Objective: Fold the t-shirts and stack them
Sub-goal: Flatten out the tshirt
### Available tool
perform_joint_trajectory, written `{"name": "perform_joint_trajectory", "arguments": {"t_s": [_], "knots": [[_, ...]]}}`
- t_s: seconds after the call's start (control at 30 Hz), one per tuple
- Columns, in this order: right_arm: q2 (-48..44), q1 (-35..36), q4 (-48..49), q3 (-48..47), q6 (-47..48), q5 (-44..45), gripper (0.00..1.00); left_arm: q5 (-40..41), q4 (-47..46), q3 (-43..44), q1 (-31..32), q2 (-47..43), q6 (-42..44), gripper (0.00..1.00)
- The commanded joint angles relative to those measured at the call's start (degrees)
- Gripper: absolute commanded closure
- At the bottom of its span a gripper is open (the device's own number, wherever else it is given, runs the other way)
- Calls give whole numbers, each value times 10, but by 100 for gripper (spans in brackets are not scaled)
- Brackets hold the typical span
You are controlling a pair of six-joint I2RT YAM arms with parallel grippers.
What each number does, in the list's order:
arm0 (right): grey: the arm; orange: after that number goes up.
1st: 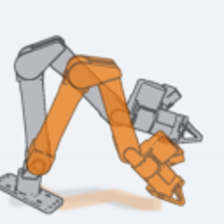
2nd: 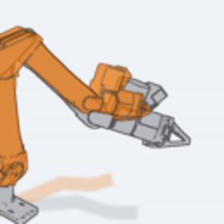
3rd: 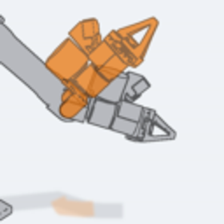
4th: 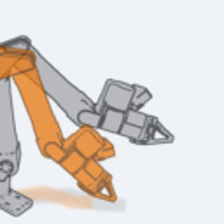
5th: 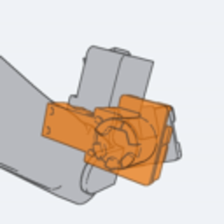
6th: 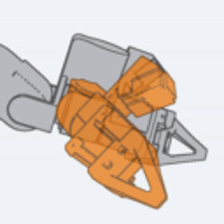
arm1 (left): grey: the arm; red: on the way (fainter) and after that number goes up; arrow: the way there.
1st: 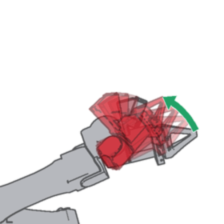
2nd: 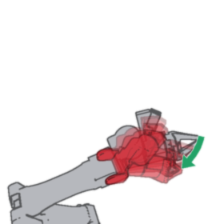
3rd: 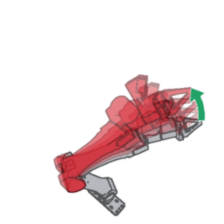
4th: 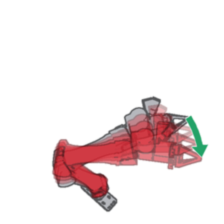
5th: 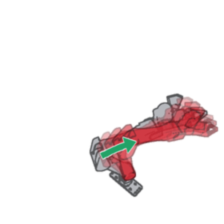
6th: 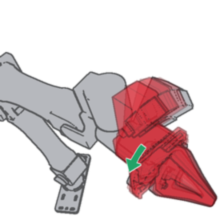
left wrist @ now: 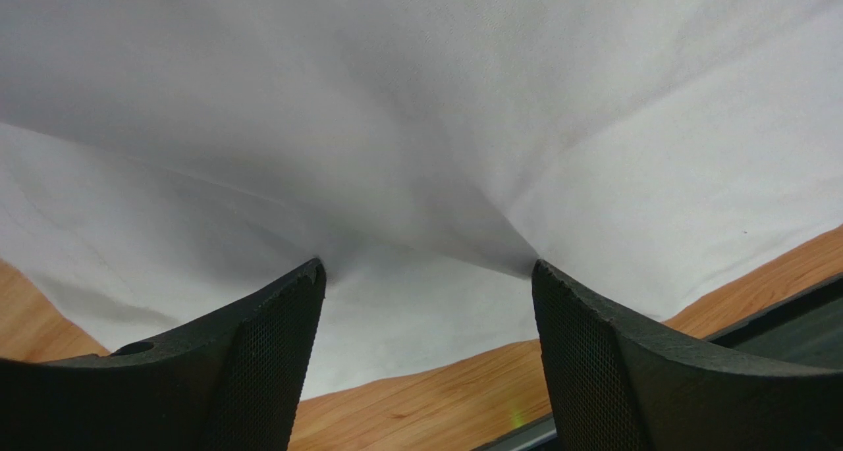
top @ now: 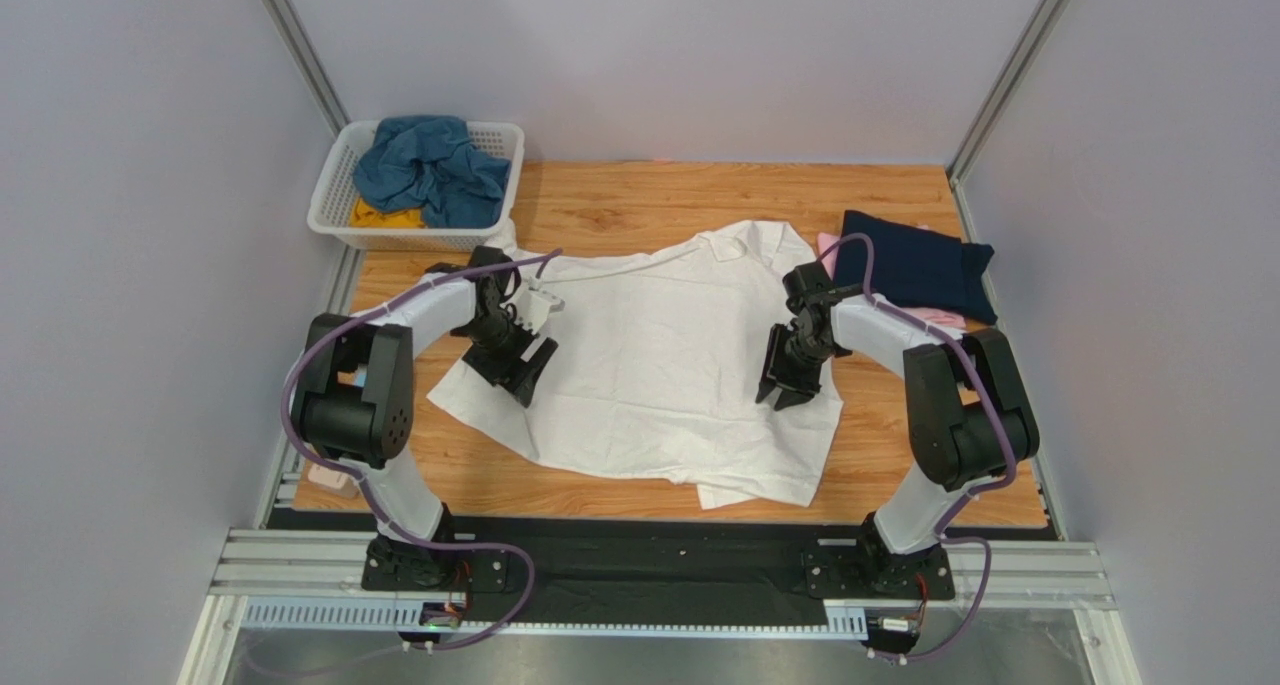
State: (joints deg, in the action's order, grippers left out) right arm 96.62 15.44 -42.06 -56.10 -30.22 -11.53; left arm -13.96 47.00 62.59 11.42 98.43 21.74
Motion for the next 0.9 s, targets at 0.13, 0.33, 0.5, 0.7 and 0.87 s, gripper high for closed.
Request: {"name": "perform_joint_trajectory", "arguments": {"t_s": [0.13, 0.33, 0.5, 0.7, 0.87], "knots": [[-9, -3, 35, -6, -4, 23, 61, -34, -11, -12, -31, -7, -15, 17], [7, -5, 37, 0, -7, 36, 61, -59, 1, -36, -77, -4, -7, 17], [19, -17, 42, 3, -15, 36, 63, -52, -4, -95, -107, -26, 20, 18], [30, -45, 46, 7, -18, 27, 65, -27, -3, -133, -110, -75, 45, 18], [10, -50, 41, 24, -16, 29, 66, 0, 37, -146, -110, -104, 71, 19]]}}
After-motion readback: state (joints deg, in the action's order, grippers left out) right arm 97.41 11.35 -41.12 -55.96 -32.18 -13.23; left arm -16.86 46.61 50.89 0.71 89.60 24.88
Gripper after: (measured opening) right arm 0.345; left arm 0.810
